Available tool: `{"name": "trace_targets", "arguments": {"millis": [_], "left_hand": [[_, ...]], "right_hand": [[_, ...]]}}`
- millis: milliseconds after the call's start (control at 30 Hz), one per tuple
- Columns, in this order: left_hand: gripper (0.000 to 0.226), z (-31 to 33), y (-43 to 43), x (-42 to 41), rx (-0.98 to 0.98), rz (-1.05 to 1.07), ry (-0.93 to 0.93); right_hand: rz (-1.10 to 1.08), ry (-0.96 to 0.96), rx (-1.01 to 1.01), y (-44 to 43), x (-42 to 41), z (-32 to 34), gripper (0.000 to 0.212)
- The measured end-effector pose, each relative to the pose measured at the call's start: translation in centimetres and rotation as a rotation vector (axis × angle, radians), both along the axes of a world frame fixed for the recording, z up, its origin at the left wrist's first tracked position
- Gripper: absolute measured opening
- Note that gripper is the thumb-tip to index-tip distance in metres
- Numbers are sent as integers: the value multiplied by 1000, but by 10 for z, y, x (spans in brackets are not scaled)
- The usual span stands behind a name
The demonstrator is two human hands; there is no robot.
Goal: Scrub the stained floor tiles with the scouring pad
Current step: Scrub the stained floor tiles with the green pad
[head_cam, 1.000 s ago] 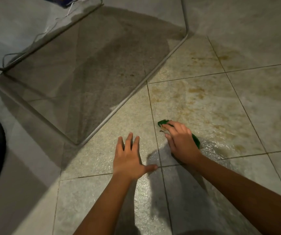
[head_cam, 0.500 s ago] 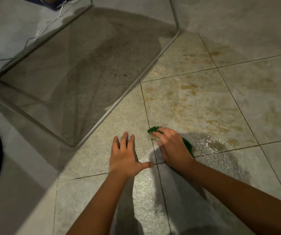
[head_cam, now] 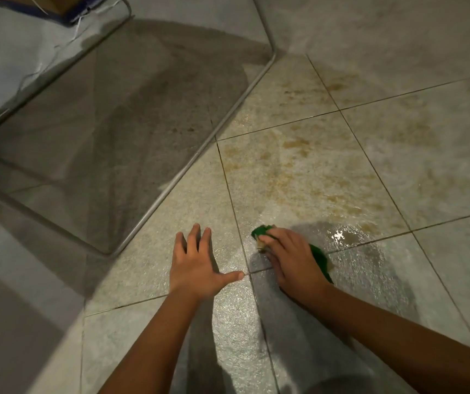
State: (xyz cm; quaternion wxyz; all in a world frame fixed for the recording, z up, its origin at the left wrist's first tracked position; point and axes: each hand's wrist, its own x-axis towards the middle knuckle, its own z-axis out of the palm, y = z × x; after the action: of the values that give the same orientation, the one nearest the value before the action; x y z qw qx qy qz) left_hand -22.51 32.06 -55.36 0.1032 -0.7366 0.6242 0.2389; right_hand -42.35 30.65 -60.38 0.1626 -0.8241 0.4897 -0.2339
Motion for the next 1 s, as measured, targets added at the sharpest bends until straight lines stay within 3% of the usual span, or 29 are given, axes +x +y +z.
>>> {"name": "trace_targets", "arguments": {"millis": [267, 467, 767, 1000], "left_hand": [[113, 3, -4, -24, -88, -100, 89], [114, 0, -4, -61, -32, -169, 101], [115, -4, -3, -62, -47, -163, 85], [116, -1, -3, -61, -35, -165, 78]], "right_hand": [[-147, -5, 31, -17, -25, 2, 37], [-284, 6, 75, 8, -53, 0, 41], [-112, 63, 24, -3, -30, 3, 37], [-330, 15, 62, -3, -65, 4, 35]]}}
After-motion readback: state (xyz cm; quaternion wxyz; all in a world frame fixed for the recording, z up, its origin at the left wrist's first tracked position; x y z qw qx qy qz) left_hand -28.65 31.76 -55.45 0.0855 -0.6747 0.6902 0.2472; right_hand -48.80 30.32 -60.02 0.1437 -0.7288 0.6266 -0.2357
